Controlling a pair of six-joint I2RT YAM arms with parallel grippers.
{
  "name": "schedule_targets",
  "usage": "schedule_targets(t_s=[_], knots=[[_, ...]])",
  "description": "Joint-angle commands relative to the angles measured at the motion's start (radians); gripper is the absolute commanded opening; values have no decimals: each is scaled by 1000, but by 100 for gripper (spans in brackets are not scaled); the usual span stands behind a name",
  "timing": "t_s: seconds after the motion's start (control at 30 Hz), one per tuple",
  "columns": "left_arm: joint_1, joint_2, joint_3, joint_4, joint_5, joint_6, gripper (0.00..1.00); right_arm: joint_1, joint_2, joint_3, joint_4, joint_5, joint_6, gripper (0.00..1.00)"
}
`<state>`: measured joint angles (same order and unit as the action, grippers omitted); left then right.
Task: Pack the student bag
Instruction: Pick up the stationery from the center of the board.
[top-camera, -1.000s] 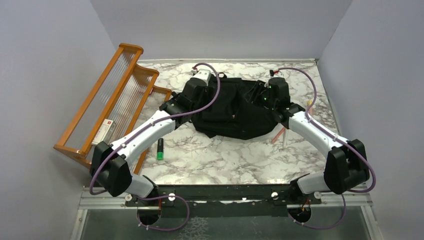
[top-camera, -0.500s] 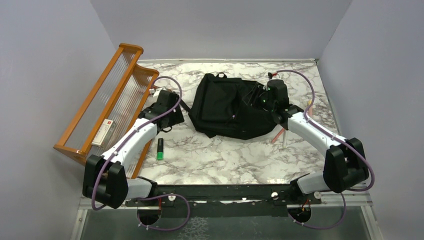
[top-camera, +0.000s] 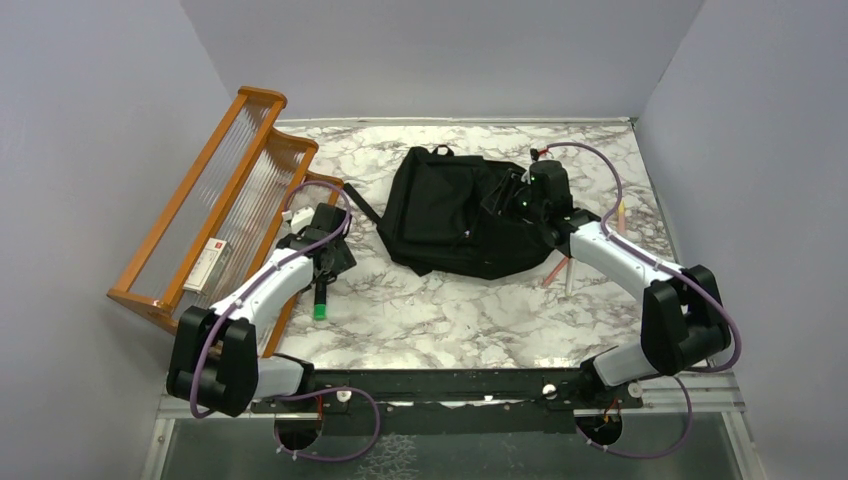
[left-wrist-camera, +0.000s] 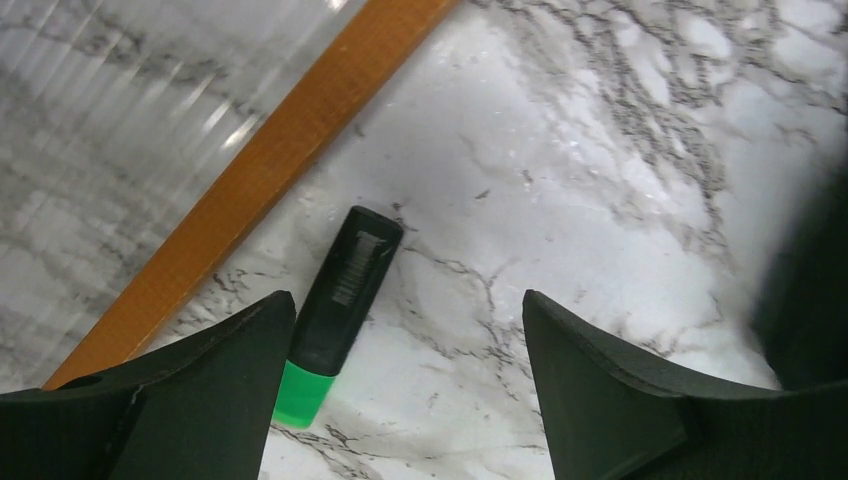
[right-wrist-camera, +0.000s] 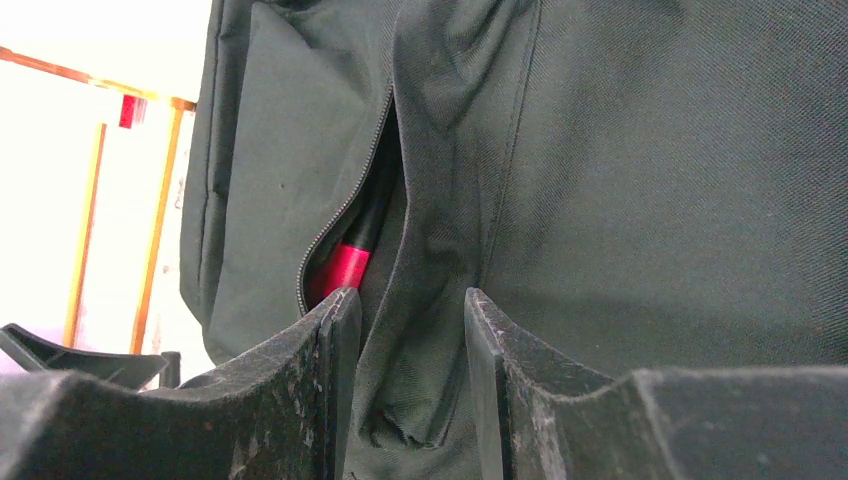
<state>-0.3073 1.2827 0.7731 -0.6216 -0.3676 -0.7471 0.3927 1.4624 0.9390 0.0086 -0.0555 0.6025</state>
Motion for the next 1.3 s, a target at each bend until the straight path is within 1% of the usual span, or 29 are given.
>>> schedule_targets(t_s=[0.0,0.1,0.23,0.37,0.53,0.8,0.97,1.07,1.27], knots=[[28,-18,-42,-29,-71,-107,84,5,20,10,45,-35,11,48],[40,-3,-74,-19,-54,-136,84,4,24,14,45,-38,10,48],[43,13,-112,13,-36,-139,84,5,25,15,45,-36,10,48],[43,22,-119,28,8,-122,78,5,25,16,44,-38,12,47],[42,40,-129,68,132,-105,65,5,35,19,44,-47,15,48],[42,92,-111,114,187,-61,42,5,31,23,33,-46,20,48],[41,116,-63,153,210,7,23,5,22,25,23,-39,16,48],[40,134,-28,179,244,54,14,5,14,28,16,-34,14,48],[32,114,69,301,364,154,4,5,-9,37,14,-49,19,48]])
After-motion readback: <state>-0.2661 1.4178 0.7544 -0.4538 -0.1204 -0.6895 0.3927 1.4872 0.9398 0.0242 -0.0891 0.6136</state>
